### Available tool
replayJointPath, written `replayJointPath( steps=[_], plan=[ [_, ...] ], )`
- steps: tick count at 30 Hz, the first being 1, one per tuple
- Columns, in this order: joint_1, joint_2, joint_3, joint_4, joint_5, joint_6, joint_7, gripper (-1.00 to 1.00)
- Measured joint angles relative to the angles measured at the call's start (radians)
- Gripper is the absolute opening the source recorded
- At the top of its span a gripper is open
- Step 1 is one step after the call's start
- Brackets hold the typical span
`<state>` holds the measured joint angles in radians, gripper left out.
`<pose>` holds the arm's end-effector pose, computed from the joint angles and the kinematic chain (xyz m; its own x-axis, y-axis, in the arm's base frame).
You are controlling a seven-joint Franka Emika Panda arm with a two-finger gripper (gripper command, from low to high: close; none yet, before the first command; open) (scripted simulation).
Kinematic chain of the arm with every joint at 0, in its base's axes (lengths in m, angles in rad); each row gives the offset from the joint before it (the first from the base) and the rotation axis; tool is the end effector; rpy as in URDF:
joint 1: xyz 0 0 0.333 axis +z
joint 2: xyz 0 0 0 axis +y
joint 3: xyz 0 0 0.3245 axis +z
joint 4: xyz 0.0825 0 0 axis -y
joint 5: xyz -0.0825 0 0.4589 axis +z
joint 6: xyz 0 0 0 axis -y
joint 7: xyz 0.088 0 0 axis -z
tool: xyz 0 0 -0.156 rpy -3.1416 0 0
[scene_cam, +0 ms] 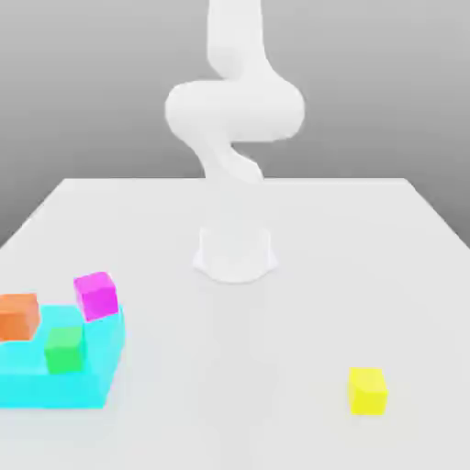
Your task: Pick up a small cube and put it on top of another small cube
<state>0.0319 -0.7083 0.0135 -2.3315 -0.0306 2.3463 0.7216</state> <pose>0.4829 0.0215 0.6327 0.5904 -0.6153 0.5223 -0.4613 -0.7883 -0.4072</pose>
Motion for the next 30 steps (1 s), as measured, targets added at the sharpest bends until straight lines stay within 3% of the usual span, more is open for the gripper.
replayJointPath(
  steps=[13,23,29,30],
  plan=[
    [0.168,0.480,0.040,-0.164,-0.103,0.241,-0.451,0.00],
    [0.267,0.835,0.120,-0.291,-0.054,0.431,-0.886,0.00],
    [0.313,1.052,0.074,-0.267,-0.105,0.594,-0.888,0.00],
    [0.322,1.076,0.064,-0.262,-0.112,0.613,-0.882,-1.00]
  ],
)
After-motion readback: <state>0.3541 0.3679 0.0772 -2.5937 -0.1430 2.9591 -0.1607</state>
